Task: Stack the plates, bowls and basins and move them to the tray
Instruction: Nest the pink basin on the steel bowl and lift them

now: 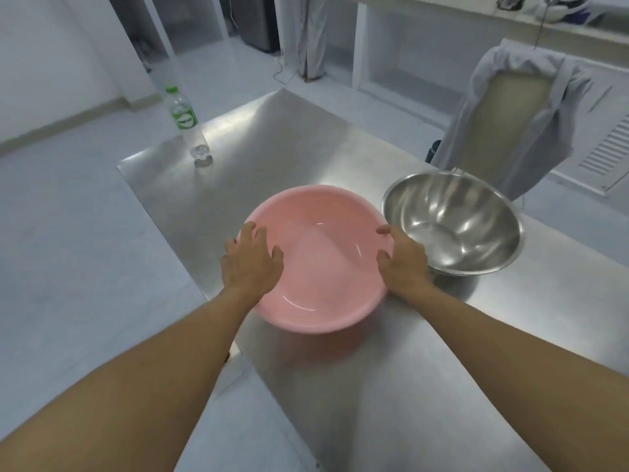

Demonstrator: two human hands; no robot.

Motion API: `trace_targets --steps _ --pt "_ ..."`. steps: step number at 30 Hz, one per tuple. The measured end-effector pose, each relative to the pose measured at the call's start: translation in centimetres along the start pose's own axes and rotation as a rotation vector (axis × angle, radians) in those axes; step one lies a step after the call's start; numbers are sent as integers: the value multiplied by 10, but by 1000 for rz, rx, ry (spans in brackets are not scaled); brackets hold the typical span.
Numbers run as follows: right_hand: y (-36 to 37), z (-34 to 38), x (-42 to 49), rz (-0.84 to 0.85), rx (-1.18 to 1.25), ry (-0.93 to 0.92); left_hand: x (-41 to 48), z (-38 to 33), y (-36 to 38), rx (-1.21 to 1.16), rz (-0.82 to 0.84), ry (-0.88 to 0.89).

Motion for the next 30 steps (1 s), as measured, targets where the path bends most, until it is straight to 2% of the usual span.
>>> trace_targets --steps 9,16,22,30 --pt "-91 -6 35 -262 79 59 39 -86 -40 -113 -145 183" --pt "-162 -50 40 -430 50 192 64 -176 -26 -183 -117 345" --pt "-195 -94 42 -472 21 303 77 -236 11 -274 -12 422" --pt "-196 -146 57 -463 -10 392 89 -270 45 -272 57 442"
Point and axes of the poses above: each hand's wrist, its own x-axis towards the middle knuckle, its own y-axis out of the palm, z = x × y, the point moved 10 cm from there along x, towards the middle knuckle, and after that the axes turned 1 degree about -z, right-handed, at the moved point
